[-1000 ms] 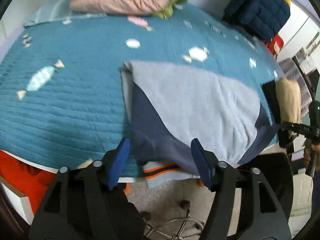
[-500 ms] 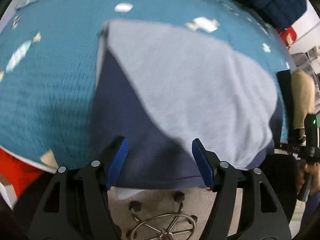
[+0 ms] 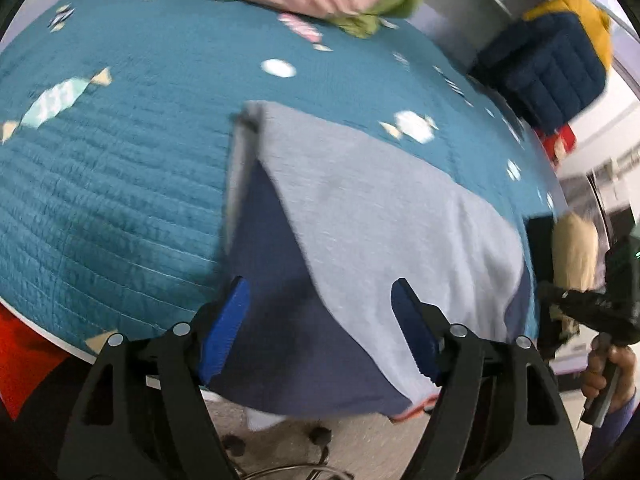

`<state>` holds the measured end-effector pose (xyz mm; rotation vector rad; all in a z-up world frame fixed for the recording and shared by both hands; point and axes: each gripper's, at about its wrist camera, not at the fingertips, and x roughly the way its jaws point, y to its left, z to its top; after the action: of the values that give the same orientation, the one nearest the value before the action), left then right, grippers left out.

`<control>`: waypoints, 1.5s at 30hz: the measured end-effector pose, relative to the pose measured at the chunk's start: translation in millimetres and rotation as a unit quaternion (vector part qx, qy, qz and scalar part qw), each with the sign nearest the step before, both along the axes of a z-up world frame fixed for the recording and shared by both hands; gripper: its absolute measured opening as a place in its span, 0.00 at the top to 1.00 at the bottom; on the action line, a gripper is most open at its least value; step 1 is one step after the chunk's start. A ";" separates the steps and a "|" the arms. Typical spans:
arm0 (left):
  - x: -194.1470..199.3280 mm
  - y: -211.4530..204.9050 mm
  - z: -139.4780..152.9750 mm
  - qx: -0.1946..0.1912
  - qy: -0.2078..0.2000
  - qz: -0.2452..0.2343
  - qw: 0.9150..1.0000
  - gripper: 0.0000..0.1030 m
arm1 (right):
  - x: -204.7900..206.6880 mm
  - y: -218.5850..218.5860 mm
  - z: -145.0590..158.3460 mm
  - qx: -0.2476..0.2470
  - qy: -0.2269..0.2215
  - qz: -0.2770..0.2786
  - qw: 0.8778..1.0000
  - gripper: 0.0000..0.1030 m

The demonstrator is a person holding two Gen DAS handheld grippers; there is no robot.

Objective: Fold large clothes

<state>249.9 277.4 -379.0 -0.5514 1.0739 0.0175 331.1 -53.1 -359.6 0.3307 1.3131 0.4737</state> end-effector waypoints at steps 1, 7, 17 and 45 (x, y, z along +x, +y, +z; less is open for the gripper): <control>-0.2 2.8 -3.3 -0.006 -0.001 0.007 1.000 0.28 | 12.6 18.5 -0.2 0.010 -0.006 0.007 1.000 0.97; -4.5 18.8 -18.9 -0.028 -0.020 0.030 0.999 0.24 | 63.9 80.6 -18.6 0.009 0.003 0.009 1.000 0.96; -2.3 43.7 -43.5 -0.070 0.002 0.042 0.997 0.24 | 99.7 92.2 -100.6 -0.044 0.090 -0.020 0.995 1.00; -33.7 31.2 -46.9 -0.144 0.020 0.033 0.989 0.20 | -24.9 63.0 -93.6 0.003 0.050 -0.016 0.999 0.97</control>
<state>216.1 308.5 -425.9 -0.8502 1.1035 -0.0692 306.3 9.9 -453.3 0.3831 1.4026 0.4390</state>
